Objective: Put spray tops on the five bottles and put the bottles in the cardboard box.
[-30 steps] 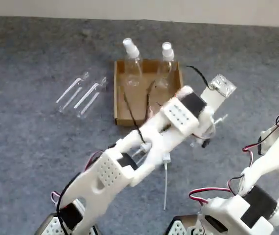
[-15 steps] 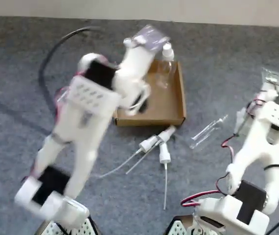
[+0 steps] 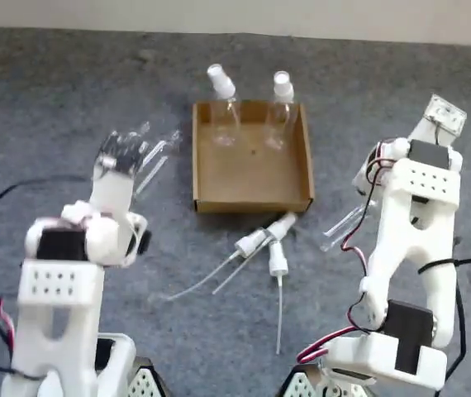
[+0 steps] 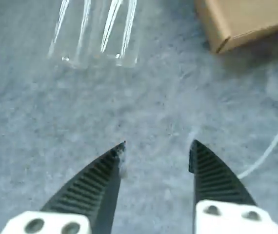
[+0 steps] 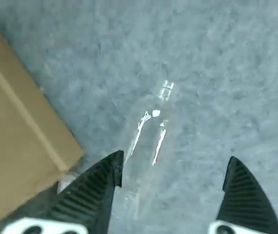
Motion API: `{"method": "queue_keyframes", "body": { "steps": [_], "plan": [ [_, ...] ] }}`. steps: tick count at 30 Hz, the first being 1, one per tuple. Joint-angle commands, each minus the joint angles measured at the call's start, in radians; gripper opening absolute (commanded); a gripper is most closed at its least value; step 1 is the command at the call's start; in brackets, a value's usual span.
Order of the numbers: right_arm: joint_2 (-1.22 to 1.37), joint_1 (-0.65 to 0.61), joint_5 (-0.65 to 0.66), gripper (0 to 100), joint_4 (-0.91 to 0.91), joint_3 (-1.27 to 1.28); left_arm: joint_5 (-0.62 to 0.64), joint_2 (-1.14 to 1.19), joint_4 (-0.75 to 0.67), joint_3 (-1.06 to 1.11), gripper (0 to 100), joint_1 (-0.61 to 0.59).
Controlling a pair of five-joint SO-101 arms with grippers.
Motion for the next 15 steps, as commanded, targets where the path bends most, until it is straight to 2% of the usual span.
{"method": "queue_keyframes", "body": {
  "steps": [1,8,15],
  "plan": [
    [-0.007,-0.047,-0.08,27.5,-0.113,0.062,-0.006,-0.136,-0.08,0.133,17,-0.021],
    [-0.004,-0.077,-0.089,27.4,-0.292,0.271,-0.005,-0.14,-0.08,0.156,17,-0.021],
    [0.213,-0.064,-0.083,27.2,-0.274,0.223,-0.005,-0.14,-0.078,0.156,17,-0.021]
  ]
}}
